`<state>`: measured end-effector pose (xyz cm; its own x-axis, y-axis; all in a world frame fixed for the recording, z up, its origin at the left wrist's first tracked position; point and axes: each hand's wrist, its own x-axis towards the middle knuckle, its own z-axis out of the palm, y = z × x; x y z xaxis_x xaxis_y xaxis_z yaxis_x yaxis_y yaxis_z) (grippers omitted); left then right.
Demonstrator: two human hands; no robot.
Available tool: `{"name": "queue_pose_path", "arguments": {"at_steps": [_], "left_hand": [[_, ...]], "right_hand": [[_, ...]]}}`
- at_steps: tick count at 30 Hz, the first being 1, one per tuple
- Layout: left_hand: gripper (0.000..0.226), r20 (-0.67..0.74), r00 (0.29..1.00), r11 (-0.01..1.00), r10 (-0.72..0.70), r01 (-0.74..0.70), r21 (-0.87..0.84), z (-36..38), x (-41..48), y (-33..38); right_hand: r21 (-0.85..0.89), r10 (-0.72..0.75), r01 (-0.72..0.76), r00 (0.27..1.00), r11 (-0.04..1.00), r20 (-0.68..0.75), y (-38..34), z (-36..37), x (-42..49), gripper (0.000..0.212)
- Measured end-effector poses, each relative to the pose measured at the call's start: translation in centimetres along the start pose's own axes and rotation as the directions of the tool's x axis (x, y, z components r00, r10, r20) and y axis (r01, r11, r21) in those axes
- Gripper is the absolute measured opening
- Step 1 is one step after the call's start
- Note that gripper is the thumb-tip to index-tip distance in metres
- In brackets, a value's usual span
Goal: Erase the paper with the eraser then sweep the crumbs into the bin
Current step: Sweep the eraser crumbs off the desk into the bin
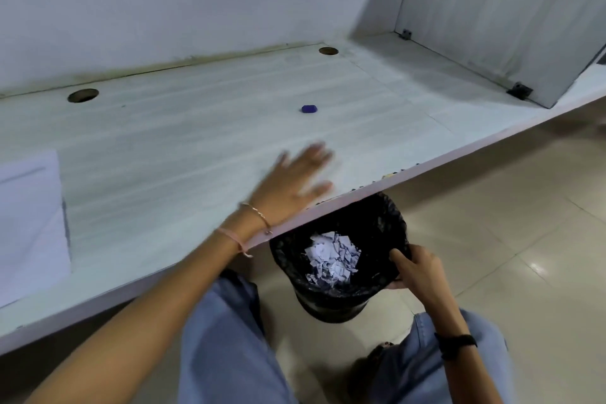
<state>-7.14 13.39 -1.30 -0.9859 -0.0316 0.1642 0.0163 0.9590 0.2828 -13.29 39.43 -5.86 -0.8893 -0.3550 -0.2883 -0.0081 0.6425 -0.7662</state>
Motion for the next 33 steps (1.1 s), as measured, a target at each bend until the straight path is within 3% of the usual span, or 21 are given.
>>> {"name": "queue_pose_path", "arguments": {"at_steps": [2, 4, 6, 8, 9, 10, 12, 14, 18, 20, 24, 26, 28, 29, 31, 32, 33], "left_hand": [[0.092, -0.111, 0.949, 0.952, -0.295, 0.302, 0.057, -1.7, -2.7, -5.5], [0.087, -0.224, 0.834, 0.821, -0.504, 0.543, 0.176, -2.7, -6.4, -11.2], [0.073, -0.296, 0.642, 0.635, -0.707, 0.761, 0.136, -3.5, -10.2, -15.6], [0.076, -0.249, 0.461, 0.464, -0.852, 0.884, 0.050, -4.4, -12.0, -17.5], [0.080, -0.234, 0.454, 0.456, -0.860, 0.889, 0.049, -4.7, -11.8, -17.7], [0.085, -0.217, 0.492, 0.493, -0.843, 0.868, 0.053, -4.7, -11.0, -17.7], [0.088, -0.193, 0.633, 0.635, -0.750, 0.770, 0.059, -4.3, -8.0, -16.4], [0.076, -0.133, 0.772, 0.769, -0.621, 0.633, 0.088, -2.9, -4.2, -13.4], [0.068, -0.003, 0.954, 0.951, -0.299, 0.299, 0.076, 0.6, 0.8, -3.6], [0.070, 0.095, 0.987, 0.990, -0.132, 0.126, 0.070, 2.0, 0.8, 1.2], [0.078, 0.268, 0.960, 0.996, 0.080, -0.066, -0.061, 2.0, -2.3, 6.8], [0.083, 0.150, 0.988, 0.996, 0.023, -0.011, -0.085, 0.2, -3.4, 4.9], [0.082, -0.052, 0.970, 0.971, -0.239, 0.238, -0.016, -2.1, -4.0, -0.2], [0.077, -0.092, 0.907, 0.911, -0.411, 0.412, -0.013, -3.3, -4.5, -3.8], [0.075, -0.039, 0.728, 0.729, -0.685, 0.685, -0.014, -5.1, -6.1, -10.3], [0.079, -0.009, 0.671, 0.670, -0.742, 0.741, 0.034, -5.4, -6.8, -12.6], [0.084, -0.016, 0.663, 0.659, -0.748, 0.746, 0.095, -5.2, -6.9, -14.0]], "right_hand": [[0.003, -0.013, 0.013, 1.000, 1.000, 0.006, -0.2, 0.4, 0.0, 0.025], [0.009, -0.009, 0.009, 1.000, 1.000, 0.015, -0.3, 0.9, 0.1, 0.025], [0.022, 0.004, -0.005, 1.000, 1.000, 0.030, -0.1, 1.3, 0.2, 0.022], [0.026, 0.009, -0.010, 0.999, 1.000, 0.036, 0.0, 1.5, 0.1, 0.021], [0.029, 0.008, -0.009, 0.999, 1.000, 0.034, 0.0, 1.6, 0.1, 0.020], [0.033, 0.004, -0.005, 1.000, 0.999, 0.028, -0.1, 1.7, 0.0, 0.021], [0.028, -0.003, 0.003, 1.000, 1.000, 0.023, 0.0, 1.8, 0.0, 0.021], [0.011, -0.012, 0.012, 1.000, 1.000, 0.024, -0.2, 1.7, -0.2, 0.022], [0.010, -0.017, 0.017, 1.000, 1.000, 0.015, -0.4, 1.5, -0.9, 0.022], [0.027, -0.020, 0.020, 1.000, 0.999, 0.005, -0.5, 1.3, -1.2, 0.024], [0.047, -0.029, 0.028, 1.000, 0.999, 0.005, -0.5, 0.7, -1.7, 0.026], [0.028, -0.021, 0.021, 1.000, 0.999, 0.008, -0.6, 0.4, -1.9, 0.025], [0.015, -0.018, 0.018, 1.000, 1.000, 0.003, -0.6, 0.1, -1.7, 0.023], [0.015, -0.018, 0.018, 1.000, 1.000, 0.003, -0.5, 0.1, -1.7, 0.022], [0.012, -0.014, 0.013, 1.000, 1.000, 0.010, -0.5, 0.3, -1.6, 0.021], [0.011, -0.011, 0.011, 1.000, 1.000, 0.013, -0.4, 0.4, -1.5, 0.021], [0.011, -0.007, 0.007, 1.000, 1.000, 0.017, -0.4, 0.5, -1.4, 0.021]]}}
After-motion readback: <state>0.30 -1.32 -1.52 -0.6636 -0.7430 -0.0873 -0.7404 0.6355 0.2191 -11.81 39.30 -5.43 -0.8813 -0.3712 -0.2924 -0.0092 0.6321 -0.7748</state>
